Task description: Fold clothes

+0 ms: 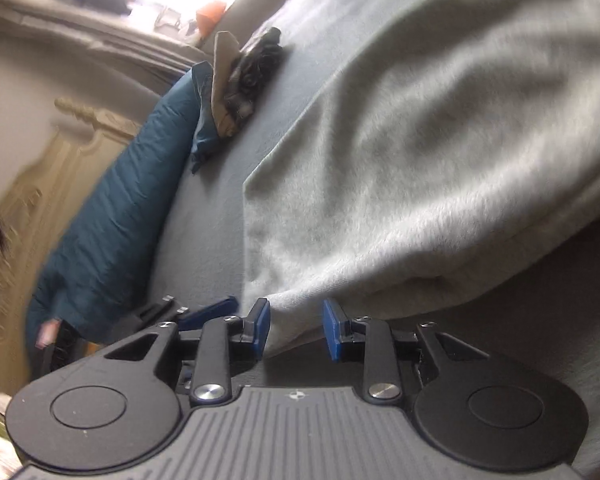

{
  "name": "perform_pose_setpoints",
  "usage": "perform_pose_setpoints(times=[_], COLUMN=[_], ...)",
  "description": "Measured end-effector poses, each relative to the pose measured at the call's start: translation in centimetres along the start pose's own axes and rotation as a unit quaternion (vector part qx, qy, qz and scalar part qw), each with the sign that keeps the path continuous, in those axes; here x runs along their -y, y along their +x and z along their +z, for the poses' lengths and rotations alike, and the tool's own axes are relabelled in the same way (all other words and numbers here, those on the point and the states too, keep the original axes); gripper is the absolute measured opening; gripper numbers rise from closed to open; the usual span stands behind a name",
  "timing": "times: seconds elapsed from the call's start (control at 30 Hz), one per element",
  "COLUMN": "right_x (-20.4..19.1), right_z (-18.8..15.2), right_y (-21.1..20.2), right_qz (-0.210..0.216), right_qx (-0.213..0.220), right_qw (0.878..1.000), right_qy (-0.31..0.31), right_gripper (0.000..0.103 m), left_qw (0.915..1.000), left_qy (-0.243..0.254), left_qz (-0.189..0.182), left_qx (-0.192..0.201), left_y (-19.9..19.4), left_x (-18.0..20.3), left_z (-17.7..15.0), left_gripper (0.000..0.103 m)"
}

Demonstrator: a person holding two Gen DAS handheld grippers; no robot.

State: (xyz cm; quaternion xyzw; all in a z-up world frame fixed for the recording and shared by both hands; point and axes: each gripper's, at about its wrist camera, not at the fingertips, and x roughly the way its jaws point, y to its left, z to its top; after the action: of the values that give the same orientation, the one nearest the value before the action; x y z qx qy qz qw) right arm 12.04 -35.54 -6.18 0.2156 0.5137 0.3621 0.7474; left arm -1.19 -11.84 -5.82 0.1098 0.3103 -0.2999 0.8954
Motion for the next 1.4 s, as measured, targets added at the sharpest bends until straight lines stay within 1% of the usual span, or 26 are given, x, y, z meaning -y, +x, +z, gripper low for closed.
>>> perform_pose_setpoints(times=[0.07,0.13,0.2,0.27,0.33,0.37,0.4,0.43,0.5,0.53,0.6,0.67,0.73,0.77,0.8,0.83,0.87,0.9,0.97,1.07,1.2,1.27,1.3,1.33,1.37,1.4], right_x=[-2.2,-3.7,-5.0,-6.3,-6.6,-6.7,-6.6,-6.4,-5.5,-5.0,-3.5,-1.7,-0.4,-0.2,-0.3,-0.8,-1.5,-2.3,-3.7,-5.1,-6.1,-6.1,-6.0,-5.9,-5.7,-5.5], right_z=[-0.5,-1.2,-1.9,-2.6,-2.7,-2.7,-2.5,-2.1,-0.8,-0.1,1.3,2.4,3.1,3.2,3.0,2.7,2.2,1.5,0.0,-2.1,-4.3,-4.7,-4.9,-4.8,-4.6,-4.1], right_y=[-0.5,-0.2,0.4,0.9,1.8,2.3,2.7,2.8,2.7,2.6,2.5,2.2,1.3,0.7,-0.1,-0.7,-1.0,-1.3,-1.2,-0.2,1.5,2.3,2.7,2.9,2.9,2.7], right_qz=[-0.039,-0.065,-0.087,-0.108,-0.126,-0.134,-0.138,-0.133,-0.113,-0.102,-0.079,-0.058,-0.038,-0.026,-0.018,-0.018,-0.028,-0.042,-0.072,-0.106,-0.146,-0.157,-0.164,-0.168,-0.168,-0.161], right_qx=[0.012,0.015,0.016,0.017,0.012,0.008,0.005,0.003,0.004,0.004,0.004,0.009,0.025,0.037,0.047,0.052,0.052,0.05,0.04,0.018,0.015,0.013,0.012,0.012,0.013,0.014], right_qw=[0.996,0.986,0.973,0.954,0.942,0.936,0.935,0.938,0.953,0.961,0.978,0.992,0.997,0.997,0.997,0.994,0.991,0.985,0.967,0.937,0.894,0.88,0.873,0.872,0.875,0.884], right_qy=[-0.082,-0.151,-0.215,-0.278,-0.312,-0.324,-0.327,-0.319,-0.282,-0.258,-0.191,-0.114,-0.063,-0.057,-0.067,-0.09,-0.124,-0.161,-0.242,-0.333,-0.423,-0.448,-0.458,-0.46,-0.455,-0.439], right_gripper=[0.031,0.031,0.031,0.03,0.027,0.018,0.008,0.007,0.001,0.001,0.001,0.0,0.0,0.002,0.003,0.003,0.007,0.018,0.031,0.032,0.032,0.031,0.028,0.024,0.015,0.008], left_qw=[1.0,0.9998,0.9998,0.9997,0.9994,0.9992,0.9988,0.9983,0.9971,0.9963,0.9941,0.9916,0.9912,0.9916,0.9921,0.9924,0.9925,0.9926,0.9928,0.9935,0.9937,0.9937,0.9935,0.9933,0.9932,0.9931], left_qy=[0.002,0.004,0.009,0.019,0.031,0.036,0.042,0.049,0.067,0.076,0.093,0.107,0.107,0.104,0.1,0.097,0.095,0.094,0.09,0.085,0.084,0.083,0.084,0.085,0.086,0.087], left_qz=[0.006,0.012,0.015,0.015,0.017,0.02,0.025,0.029,0.034,0.036,0.046,0.059,0.065,0.065,0.065,0.066,0.067,0.068,0.07,0.067,0.066,0.065,0.066,0.066,0.067,0.067], left_qx=[0.006,0.012,0.014,0.009,0.001,-0.003,-0.008,-0.012,-0.017,-0.02,-0.031,-0.041,-0.043,-0.041,-0.039,-0.038,-0.038,-0.037,-0.036,-0.033,-0.034,-0.038,-0.039,-0.04,-0.041,-0.041], left_y=[-0.2,-0.3,-0.2,0.0,0.5,0.7,1.0,1.2,1.7,2.0,2.8,3.5,3.7,3.6,3.6,3.6,3.6,3.7,3.9,4.2,4.6,4.8,4.8,4.8,4.8,4.8], left_x=[0.3,0.6,0.9,1.3,1.8,2.0,2.3,2.6,3.1,3.3,3.7,3.9,4.0,3.9,3.8,3.8,3.7,3.6,3.6,3.6,3.6,3.5,3.6,3.6,3.6,3.6], left_z=[0.1,0.2,0.4,0.5,0.5,0.5,0.4,0.4,0.3,0.2,0.1,-0.1,-0.1,0.0,0.0,0.1,0.2,0.2,0.3,0.3,0.3,0.3,0.2,0.1,0.1,0.0], left_gripper=[0.05,0.049,0.049,0.047,0.046,0.044,0.041,0.039,0.039,0.039,0.037,0.035,0.035,0.034,0.034,0.034,0.034,0.034,0.035,0.035,0.034,0.034,0.034,0.034,0.034,0.034])
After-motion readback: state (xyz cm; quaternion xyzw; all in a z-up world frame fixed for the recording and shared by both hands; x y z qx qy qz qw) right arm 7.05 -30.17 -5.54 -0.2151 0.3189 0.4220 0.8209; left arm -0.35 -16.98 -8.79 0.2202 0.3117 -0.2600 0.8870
